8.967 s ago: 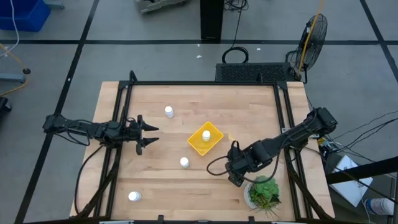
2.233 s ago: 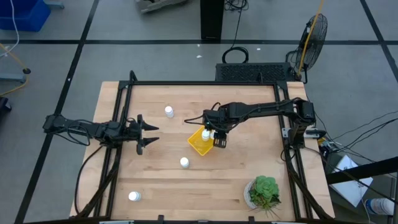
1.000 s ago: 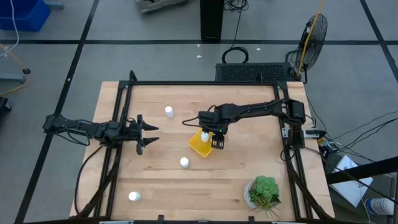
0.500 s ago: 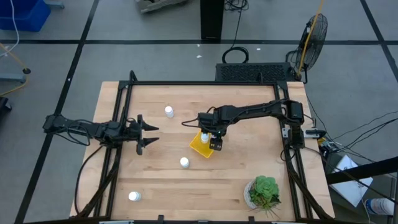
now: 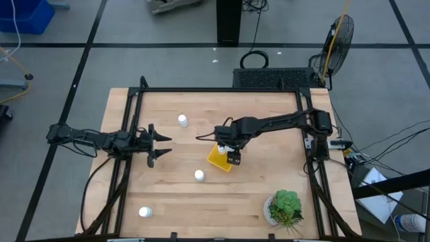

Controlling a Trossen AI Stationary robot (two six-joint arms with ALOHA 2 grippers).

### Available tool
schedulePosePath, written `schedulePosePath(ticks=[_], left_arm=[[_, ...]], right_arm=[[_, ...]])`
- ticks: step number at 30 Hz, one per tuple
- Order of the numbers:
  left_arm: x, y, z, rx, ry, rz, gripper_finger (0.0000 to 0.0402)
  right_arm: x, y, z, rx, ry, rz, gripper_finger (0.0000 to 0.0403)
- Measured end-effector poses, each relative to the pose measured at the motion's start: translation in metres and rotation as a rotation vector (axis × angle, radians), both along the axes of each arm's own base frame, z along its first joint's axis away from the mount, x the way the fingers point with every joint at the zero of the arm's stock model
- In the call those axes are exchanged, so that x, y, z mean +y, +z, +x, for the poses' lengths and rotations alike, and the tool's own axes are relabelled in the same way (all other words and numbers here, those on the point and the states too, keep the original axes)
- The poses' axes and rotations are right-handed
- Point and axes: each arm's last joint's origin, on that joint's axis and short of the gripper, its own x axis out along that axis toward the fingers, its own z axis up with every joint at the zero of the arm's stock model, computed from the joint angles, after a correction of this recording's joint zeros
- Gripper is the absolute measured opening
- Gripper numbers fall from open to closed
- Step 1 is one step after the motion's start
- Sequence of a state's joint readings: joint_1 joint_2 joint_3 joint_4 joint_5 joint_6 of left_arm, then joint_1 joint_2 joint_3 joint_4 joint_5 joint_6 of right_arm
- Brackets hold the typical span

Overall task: Pick and place pill bottles into a basket
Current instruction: Put the white medicine bottle into the yellow bin

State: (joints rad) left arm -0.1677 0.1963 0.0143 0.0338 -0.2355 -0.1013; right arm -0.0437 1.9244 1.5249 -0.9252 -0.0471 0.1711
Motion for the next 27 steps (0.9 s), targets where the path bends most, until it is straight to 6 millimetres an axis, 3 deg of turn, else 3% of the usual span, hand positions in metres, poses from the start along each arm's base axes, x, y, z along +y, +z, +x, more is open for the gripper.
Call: schedulePosePath(ticks=[6,9,13,17,21,27], left_arm=[[0.0,0.0,0.0,0.0,0.0,0.0,0.0234],[0.0,0.0,0.0,0.0,-0.001,0.0,0.0234],[0.0,0.0,0.0,0.0,-0.001,0.0,0.0234],[0.0,0.0,0.0,0.0,-0.001,-0.001,0.0234],[0.0,0.0,0.0,0.0,-0.002,-0.001,0.0234],[0.0,0.0,0.0,0.0,-0.002,-0.007,0.0234]], right_arm=[[-0.001,0.022,-0.006,-0.067,-0.026,-0.026,0.0265],[-0.002,0.043,-0.012,-0.142,-0.041,-0.095,0.0265],[-0.002,0.082,-0.02,-0.338,-0.058,-0.197,0.0265],[0.011,0.128,-0.033,-0.613,-0.008,-0.277,0.0265],[0.025,0.149,-0.062,-0.868,0.051,-0.297,0.0265],[0.021,0.135,-0.134,-1.033,-0.075,-0.396,0.0265]])
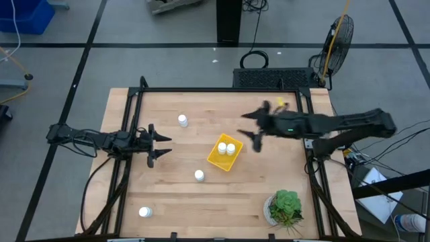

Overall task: Pick and place pill bottles into a basket
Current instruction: Put the white medicine bottle into the yellow bin

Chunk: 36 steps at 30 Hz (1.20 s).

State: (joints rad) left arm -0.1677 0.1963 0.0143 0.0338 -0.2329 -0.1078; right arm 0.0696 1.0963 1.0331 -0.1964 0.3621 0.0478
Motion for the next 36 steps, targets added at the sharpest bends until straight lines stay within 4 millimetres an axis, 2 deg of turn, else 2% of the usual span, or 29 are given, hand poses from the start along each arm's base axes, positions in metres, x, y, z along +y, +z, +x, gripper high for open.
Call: schedulePosePath(ticks=[7,10,14,19,26,32,36], left_arm=[[0.0,0.0,0.0,0.0,0.0,-0.002,0.0234],[0.0,0.0,0.0,0.0,0.001,-0.005,0.0234],[0.0,0.0,0.0,0.0,0.001,-0.006,0.0234],[0.0,0.0,0.0,-0.001,0.008,-0.004,0.0234],[0.0,0.0,0.0,-0.002,0.012,-0.002,0.0234],[0.0,0.001,0.0,-0.009,0.014,-0.001,0.0234],[0.002,0.002,0.0,-0.03,0.067,-0.005,0.0234]], right_arm=[[-0.006,-0.032,-0.086,-0.278,-0.115,-0.022,0.0265],[-0.007,-0.057,-0.109,-0.359,-0.119,-0.057,0.0265],[-0.009,-0.084,-0.129,-0.445,-0.116,-0.096,0.0265],[-0.009,-0.114,-0.136,-0.436,-0.078,-0.086,0.0265],[-0.004,-0.136,-0.133,-0.324,0.087,-0.004,0.0265],[-0.003,-0.15,-0.133,-0.211,0.114,0.051,0.0265],[-0.003,-0.171,-0.131,-0.207,0.111,0.054,0.0265]])
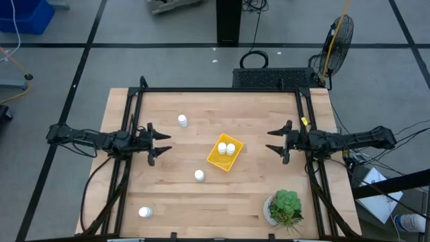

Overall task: Pick and place pill bottles into a basket
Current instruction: Put the white medicine bottle into the yellow bin

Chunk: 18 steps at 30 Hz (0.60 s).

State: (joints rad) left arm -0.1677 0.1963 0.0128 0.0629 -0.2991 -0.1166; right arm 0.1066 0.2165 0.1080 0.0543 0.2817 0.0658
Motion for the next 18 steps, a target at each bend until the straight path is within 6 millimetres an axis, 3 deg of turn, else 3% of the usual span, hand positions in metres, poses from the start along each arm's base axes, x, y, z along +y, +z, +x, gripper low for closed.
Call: schedulePosePath(ticks=[4,9,13,18], left_arm=[[0.002,0.001,0.0,-0.02,0.068,-0.044,0.0234],[0.005,0.004,-0.001,-0.047,0.181,-0.122,0.0234],[0.007,0.018,-0.002,-0.031,0.211,-0.116,0.0234],[0.014,0.041,-0.004,0.149,0.301,-0.133,0.0234]], right_arm=[[-0.001,0.003,0.001,-0.105,-0.009,0.016,0.0265],[-0.002,0.003,0.001,-0.116,-0.026,0.05,0.0265],[-0.002,0.005,0.001,-0.144,-0.025,0.053,0.0265],[-0.002,0.006,0.001,-0.152,-0.027,0.052,0.0265]])
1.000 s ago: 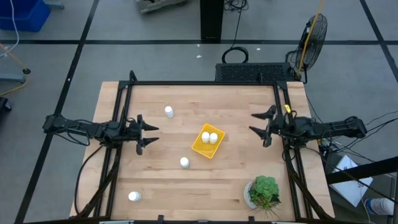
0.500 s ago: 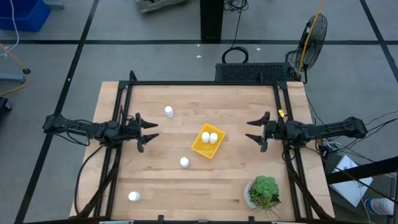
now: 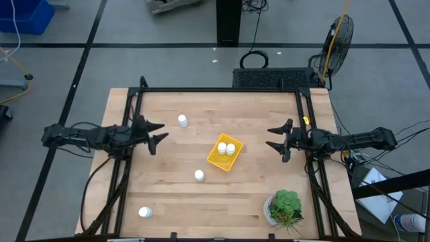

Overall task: Pick and place pill bottles into a basket
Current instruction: Put the white medicine bottle into the yellow bin

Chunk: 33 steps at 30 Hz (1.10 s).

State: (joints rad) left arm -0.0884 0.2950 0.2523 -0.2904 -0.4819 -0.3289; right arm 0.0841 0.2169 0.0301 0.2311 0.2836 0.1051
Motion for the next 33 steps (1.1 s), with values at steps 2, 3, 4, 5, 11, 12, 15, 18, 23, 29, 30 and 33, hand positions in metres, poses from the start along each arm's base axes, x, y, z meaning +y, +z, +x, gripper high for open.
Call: schedulePosePath(ticks=[2,3,4,5,11,12,15,18,23,29,30,33], left_arm=[[0.003,0.011,0.001,0.085,0.042,-0.035,0.0234],[0.005,0.015,0.002,0.127,0.062,-0.055,0.0234],[0.006,0.021,0.004,0.167,0.08,-0.081,0.0234],[0.008,0.027,0.006,0.196,0.095,-0.112,0.0234],[0.021,0.049,0.028,0.317,0.188,-0.293,0.0234],[0.023,0.05,0.033,0.348,0.194,-0.321,0.0234],[0.031,0.045,0.044,0.466,0.18,-0.384,0.0234],[0.04,0.039,0.055,0.558,0.133,-0.395,0.0234],[0.057,0.038,0.07,0.645,0.094,-0.347,0.0235],[0.075,0.052,0.085,0.637,0.143,-0.354,0.0235],[0.078,0.053,0.087,0.64,0.149,-0.356,0.0235],[0.085,0.056,0.093,0.676,0.164,-0.368,0.0235]], right_arm=[[0.0,0.001,0.0,-0.007,-0.003,0.004,0.0265],[0.0,0.001,0.0,-0.009,-0.006,0.004,0.0265],[0.0,0.001,0.0,-0.008,-0.011,0.004,0.0265],[-0.001,0.001,0.0,-0.008,-0.021,0.004,0.0265],[-0.001,0.002,0.0,-0.024,-0.034,0.006,0.0265],[-0.001,0.003,0.0,-0.03,-0.034,0.006,0.0265],[-0.001,0.003,0.0,-0.034,-0.033,0.007,0.0265],[-0.001,0.003,0.0,-0.03,-0.033,0.007,0.0265],[-0.001,0.002,0.0,-0.027,-0.033,0.007,0.0265],[-0.001,0.002,0.0,-0.021,-0.033,0.014,0.0265],[-0.001,0.002,0.0,-0.02,-0.033,0.018,0.0265],[-0.001,0.0,0.0,-0.008,-0.033,0.034,0.0265]])
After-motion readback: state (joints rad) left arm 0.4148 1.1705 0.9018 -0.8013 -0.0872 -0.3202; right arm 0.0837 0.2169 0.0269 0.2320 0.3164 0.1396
